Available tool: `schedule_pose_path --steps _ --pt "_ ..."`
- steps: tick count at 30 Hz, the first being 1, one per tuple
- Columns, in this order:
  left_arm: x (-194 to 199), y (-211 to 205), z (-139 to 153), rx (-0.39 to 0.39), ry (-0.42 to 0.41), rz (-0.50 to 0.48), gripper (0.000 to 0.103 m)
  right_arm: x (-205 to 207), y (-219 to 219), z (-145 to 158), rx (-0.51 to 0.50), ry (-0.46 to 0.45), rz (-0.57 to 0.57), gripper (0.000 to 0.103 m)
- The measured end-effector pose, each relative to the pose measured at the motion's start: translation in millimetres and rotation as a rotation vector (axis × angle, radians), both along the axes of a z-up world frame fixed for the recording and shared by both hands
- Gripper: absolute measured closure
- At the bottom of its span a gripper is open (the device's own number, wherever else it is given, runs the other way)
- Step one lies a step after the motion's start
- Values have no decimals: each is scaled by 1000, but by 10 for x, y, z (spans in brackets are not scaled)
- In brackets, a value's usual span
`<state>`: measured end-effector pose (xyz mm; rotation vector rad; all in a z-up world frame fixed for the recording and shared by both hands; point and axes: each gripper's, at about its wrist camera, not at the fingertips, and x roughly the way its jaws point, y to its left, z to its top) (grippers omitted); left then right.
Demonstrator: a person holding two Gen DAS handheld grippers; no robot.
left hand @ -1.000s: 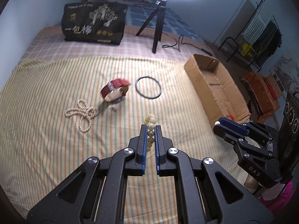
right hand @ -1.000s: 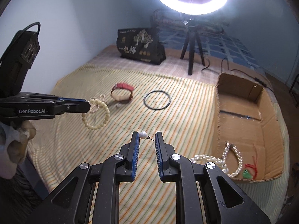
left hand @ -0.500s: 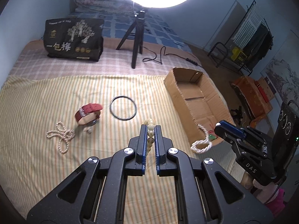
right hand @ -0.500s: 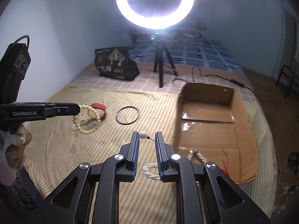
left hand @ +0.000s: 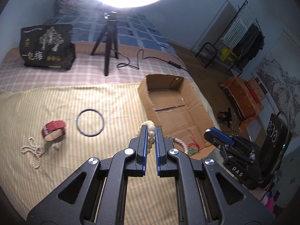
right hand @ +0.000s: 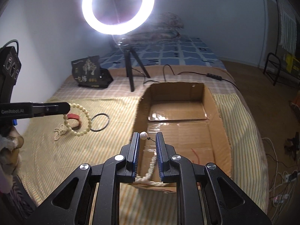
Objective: Organize jewelry
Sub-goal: 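Carry the bracelet in the left tool while the right tool carries the earring over the box, then open the right tool to drop the earring while the left tool releases the bracelet into the box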
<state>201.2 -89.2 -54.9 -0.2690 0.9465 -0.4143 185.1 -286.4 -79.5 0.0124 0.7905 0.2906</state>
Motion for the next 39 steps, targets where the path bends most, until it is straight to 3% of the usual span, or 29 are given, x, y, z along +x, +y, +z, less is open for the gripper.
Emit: schedule_pose_path --steps 19,35,38,39 --pt "428 -744 -139 14 1 -74 98 195 -409 -196 -7 43 -74 88" --pt "492 -858 -168 25 -14 -72 98 208 -478 -238 -32 56 -81 87" --pt "499 -857 -179 30 -10 -72 98 203 -481 -235 -43 53 -92 74" --pt "494 -860 -179 37 -12 -72 96 202 -485 -232 -44 51 -95 65"
